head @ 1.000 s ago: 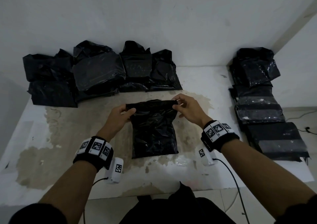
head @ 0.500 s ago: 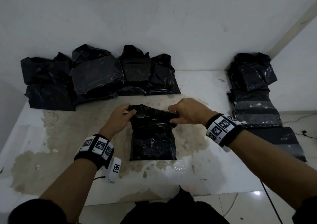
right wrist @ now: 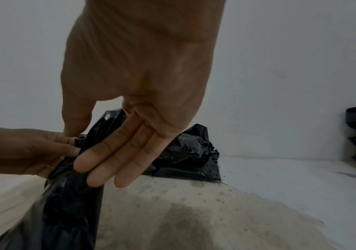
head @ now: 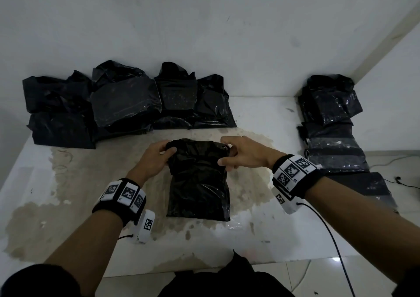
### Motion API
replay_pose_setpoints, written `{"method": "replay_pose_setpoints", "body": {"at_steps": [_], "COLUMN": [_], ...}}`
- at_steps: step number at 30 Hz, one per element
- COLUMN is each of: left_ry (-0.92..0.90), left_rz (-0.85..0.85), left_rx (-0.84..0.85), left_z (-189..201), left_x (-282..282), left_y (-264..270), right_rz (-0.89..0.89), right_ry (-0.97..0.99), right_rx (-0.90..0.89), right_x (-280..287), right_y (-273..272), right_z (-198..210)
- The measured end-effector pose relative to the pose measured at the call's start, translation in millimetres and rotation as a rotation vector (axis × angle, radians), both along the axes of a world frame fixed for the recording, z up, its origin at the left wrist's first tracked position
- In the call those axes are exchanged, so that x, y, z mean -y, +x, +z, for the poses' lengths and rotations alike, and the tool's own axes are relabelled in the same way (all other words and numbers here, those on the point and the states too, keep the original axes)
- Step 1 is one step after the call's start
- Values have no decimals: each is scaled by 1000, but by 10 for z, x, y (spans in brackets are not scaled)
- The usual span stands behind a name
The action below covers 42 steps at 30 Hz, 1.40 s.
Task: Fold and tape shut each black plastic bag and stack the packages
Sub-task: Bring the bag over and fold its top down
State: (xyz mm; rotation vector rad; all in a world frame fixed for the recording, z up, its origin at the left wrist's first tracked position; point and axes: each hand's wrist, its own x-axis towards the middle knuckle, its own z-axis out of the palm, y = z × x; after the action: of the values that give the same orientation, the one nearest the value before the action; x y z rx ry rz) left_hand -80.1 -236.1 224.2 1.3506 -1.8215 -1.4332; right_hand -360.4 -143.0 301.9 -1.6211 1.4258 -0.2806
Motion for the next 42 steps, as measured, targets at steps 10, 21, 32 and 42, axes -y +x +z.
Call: {"method": "replay_pose_setpoints", "body": {"at_steps": [10,21,32,42], "left_ry": [2,351,346,337], "left_rz": [42,-84,-104,90], "left_rx": [-50,-10,-27,-200], "left_z": [114,-389,-459,-477], "left_x": [38,-428,-462,-536], "left_y": [-102,-48,-113,-183], "right_rz": [149,-36,-157,-498], "right_ry": [-161,-38,-189,155], "right_rx": [-27,85,-66,246], "right_x": [88,70,196,-140], "right_y": [111,-98,-285,-23], "right_z": [69,-139,-123,-827]}}
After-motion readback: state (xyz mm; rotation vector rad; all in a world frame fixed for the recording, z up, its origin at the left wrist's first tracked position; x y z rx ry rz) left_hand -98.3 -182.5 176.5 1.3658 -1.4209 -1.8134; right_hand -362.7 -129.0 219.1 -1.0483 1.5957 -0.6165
